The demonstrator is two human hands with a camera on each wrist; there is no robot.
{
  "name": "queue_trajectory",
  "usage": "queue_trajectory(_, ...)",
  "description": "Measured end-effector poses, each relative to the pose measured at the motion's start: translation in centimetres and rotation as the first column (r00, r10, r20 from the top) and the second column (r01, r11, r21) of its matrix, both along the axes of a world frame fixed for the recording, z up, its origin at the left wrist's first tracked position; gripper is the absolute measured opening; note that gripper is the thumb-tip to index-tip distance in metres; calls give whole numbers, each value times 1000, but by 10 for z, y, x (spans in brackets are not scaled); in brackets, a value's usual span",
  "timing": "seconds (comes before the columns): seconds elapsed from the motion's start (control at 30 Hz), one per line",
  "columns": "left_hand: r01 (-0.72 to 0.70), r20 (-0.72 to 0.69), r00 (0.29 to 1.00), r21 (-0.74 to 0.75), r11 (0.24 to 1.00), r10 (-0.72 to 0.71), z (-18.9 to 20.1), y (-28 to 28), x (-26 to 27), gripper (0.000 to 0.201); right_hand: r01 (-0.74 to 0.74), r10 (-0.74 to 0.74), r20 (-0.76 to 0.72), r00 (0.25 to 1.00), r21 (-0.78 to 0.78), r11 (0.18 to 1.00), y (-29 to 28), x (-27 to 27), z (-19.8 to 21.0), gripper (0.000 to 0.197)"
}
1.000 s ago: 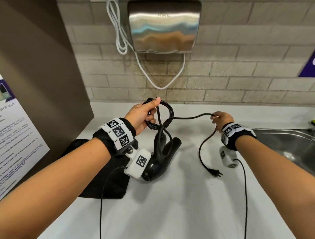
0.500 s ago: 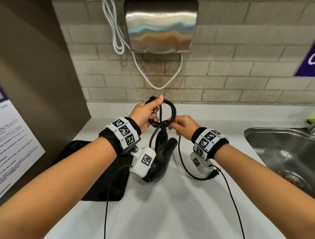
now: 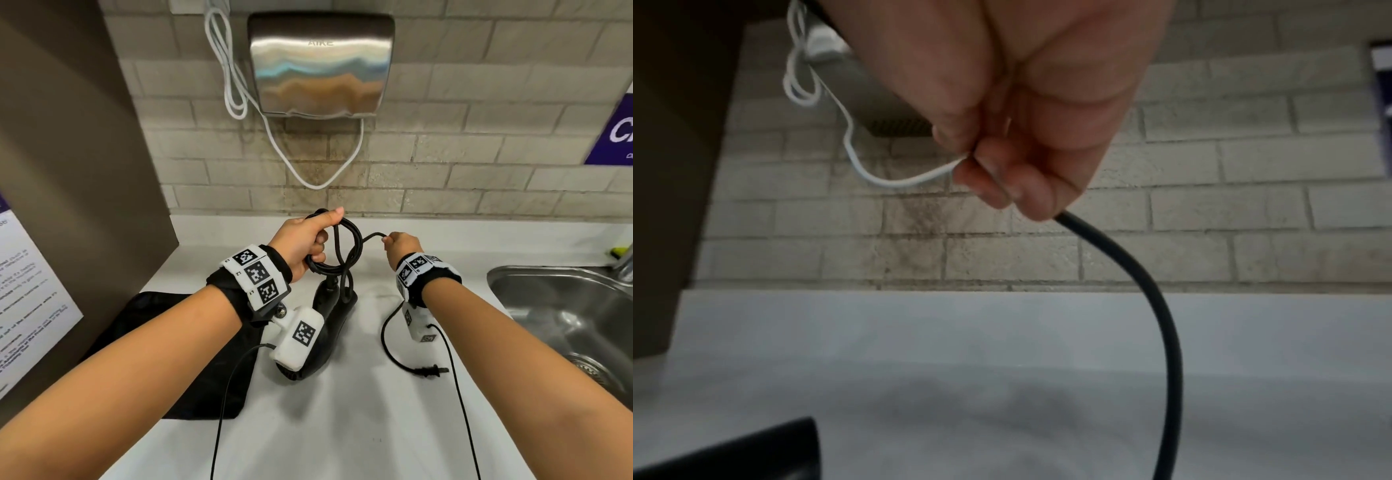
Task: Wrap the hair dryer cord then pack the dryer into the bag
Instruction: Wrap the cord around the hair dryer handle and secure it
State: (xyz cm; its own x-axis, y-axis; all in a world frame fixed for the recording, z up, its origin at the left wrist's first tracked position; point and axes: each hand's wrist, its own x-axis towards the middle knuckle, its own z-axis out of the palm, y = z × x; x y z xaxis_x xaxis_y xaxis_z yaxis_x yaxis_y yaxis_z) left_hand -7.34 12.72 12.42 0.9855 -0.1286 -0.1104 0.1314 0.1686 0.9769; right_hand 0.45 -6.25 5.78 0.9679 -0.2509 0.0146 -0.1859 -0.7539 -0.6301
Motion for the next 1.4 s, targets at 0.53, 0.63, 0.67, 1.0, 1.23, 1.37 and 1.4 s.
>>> queue_trajectory(0.53,-8,-10,1000,-48,999,7,-5,-15,5,14,-124,74,-203,976,-246,961,-4,-2,-17,36)
queue_trajectory(0.63,-21,-7,1000,-65,998,21,-7,-16,8,16,-313,317,52,947,-71,947,12,-13,-7,50)
queue_trajectory(0.67,-24,-4,1000,-70,997,24,-7,-16,10,18,-420,408,159,899,53,906,17,-21,-3,51)
queue_trajectory(1.0,3,-49,999,-135,991,-9,-12,-13,18,26,-577,394,432,811,477,663,37,-33,9,32)
queue_trajectory(1.23,37,-76,996,-161,986,-50,-8,-6,22,28,-424,182,501,846,425,800,36,7,5,24)
queue_trajectory(1.37,3,-79,997,-171,985,-17,-6,0,21,28,-270,58,441,895,434,860,20,18,-1,19)
queue_trajectory(1.4,-4,-81,997,-176,984,-11,-6,0,21,28,-234,28,430,903,436,869,17,21,-3,18)
